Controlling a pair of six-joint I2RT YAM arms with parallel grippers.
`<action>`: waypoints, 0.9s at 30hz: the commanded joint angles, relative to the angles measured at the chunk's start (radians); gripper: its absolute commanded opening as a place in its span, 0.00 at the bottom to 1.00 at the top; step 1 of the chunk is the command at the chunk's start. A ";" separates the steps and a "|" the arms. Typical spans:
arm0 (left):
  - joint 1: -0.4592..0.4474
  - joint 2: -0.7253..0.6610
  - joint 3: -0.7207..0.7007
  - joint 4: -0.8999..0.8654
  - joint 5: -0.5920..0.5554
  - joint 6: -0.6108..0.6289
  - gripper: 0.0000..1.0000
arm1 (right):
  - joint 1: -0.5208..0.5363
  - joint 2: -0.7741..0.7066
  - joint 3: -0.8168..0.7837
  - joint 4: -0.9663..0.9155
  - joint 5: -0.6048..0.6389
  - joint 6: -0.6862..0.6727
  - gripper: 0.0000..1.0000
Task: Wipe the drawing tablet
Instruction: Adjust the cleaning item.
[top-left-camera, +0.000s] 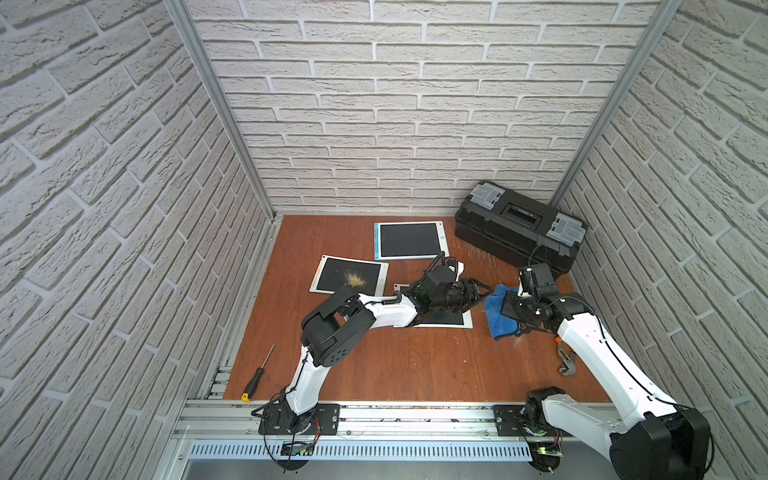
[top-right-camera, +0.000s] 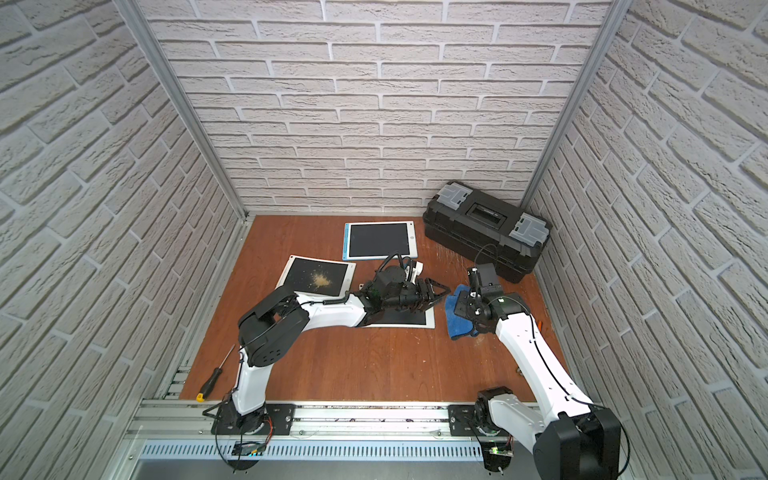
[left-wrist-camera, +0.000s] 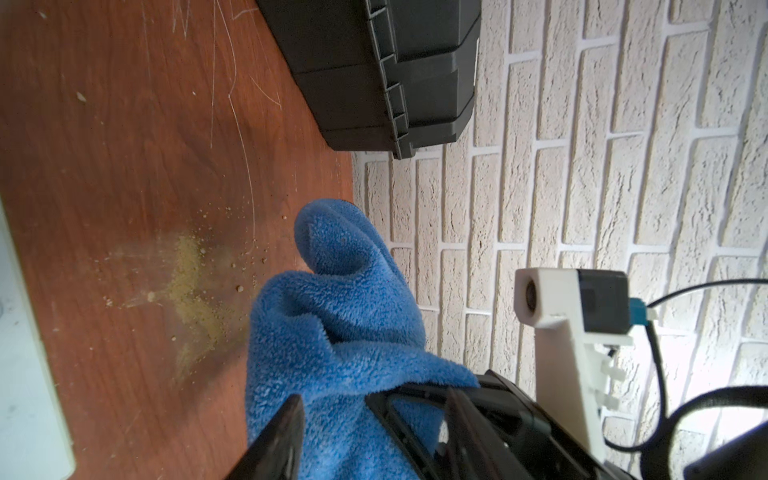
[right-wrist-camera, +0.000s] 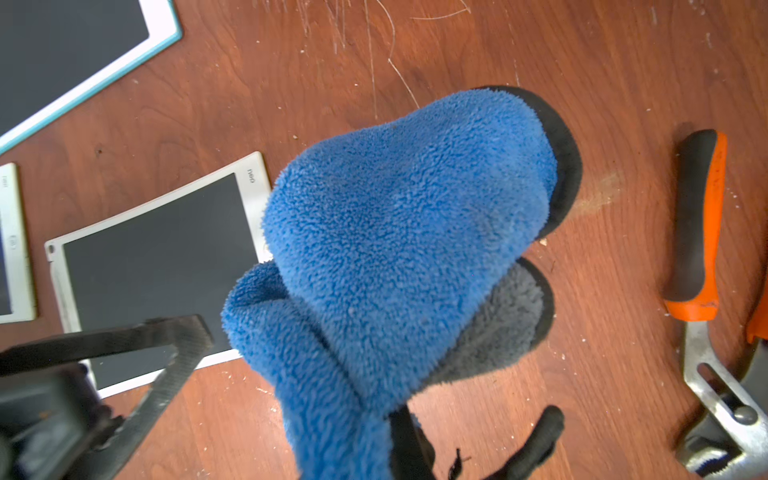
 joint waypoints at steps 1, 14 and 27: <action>-0.013 0.030 0.002 0.085 0.020 -0.051 0.57 | 0.001 -0.053 0.006 0.055 -0.086 0.020 0.03; -0.018 0.071 0.054 0.150 0.030 -0.094 0.56 | 0.000 -0.017 -0.063 0.229 -0.417 0.125 0.03; -0.025 0.089 0.038 0.358 0.050 -0.208 0.56 | -0.053 -0.114 -0.168 0.419 -0.497 0.147 0.03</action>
